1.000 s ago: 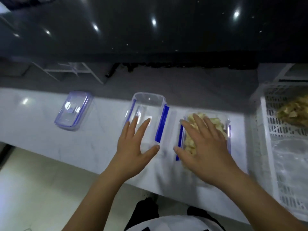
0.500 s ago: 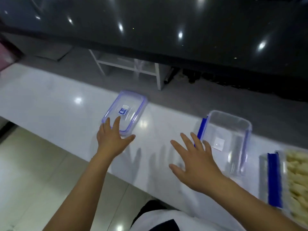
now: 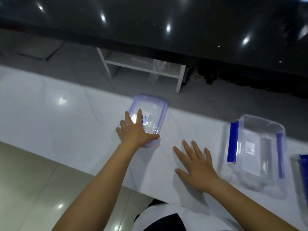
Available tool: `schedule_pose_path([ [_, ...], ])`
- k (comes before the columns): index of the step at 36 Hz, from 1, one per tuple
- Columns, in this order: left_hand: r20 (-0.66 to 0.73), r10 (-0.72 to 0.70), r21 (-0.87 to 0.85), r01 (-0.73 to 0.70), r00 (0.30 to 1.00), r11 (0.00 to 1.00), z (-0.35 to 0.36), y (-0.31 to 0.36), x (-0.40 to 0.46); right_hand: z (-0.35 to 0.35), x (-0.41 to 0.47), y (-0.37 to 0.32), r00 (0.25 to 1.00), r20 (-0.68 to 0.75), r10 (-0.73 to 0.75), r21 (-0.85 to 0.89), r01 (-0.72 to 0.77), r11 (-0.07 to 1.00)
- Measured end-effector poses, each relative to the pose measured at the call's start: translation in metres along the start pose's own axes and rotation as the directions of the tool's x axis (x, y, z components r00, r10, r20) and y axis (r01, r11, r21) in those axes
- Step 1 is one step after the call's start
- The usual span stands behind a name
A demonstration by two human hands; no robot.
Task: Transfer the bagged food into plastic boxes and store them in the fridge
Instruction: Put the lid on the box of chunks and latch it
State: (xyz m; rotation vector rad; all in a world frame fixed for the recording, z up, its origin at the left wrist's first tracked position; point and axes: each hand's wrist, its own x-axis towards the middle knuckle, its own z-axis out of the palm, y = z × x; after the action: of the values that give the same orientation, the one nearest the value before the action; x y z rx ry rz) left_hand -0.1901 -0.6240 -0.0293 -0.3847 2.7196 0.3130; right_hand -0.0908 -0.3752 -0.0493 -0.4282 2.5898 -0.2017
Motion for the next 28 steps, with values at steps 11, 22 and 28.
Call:
schedule_pose_path([
  [11, -0.206, 0.140, -0.178, -0.178, 0.968, 0.968, -0.032, 0.017, -0.048, -0.059, -0.026, -0.017, 0.970, -0.153, 0.187, 0.792, 0.008, 0.610],
  [22, -0.175, 0.566, -0.382, -0.585, 0.806, 0.716, -0.016, 0.144, -0.176, -0.108, -0.127, 0.045, 0.858, -0.171, 0.485, 0.923, 0.312, -0.226],
  [28, 0.016, 0.698, -0.700, -0.490, 0.716, 0.519, 0.013, 0.201, -0.215, -0.087, -0.199, 0.118, 0.735, -0.142, 0.663, 0.906, 0.366, -0.212],
])
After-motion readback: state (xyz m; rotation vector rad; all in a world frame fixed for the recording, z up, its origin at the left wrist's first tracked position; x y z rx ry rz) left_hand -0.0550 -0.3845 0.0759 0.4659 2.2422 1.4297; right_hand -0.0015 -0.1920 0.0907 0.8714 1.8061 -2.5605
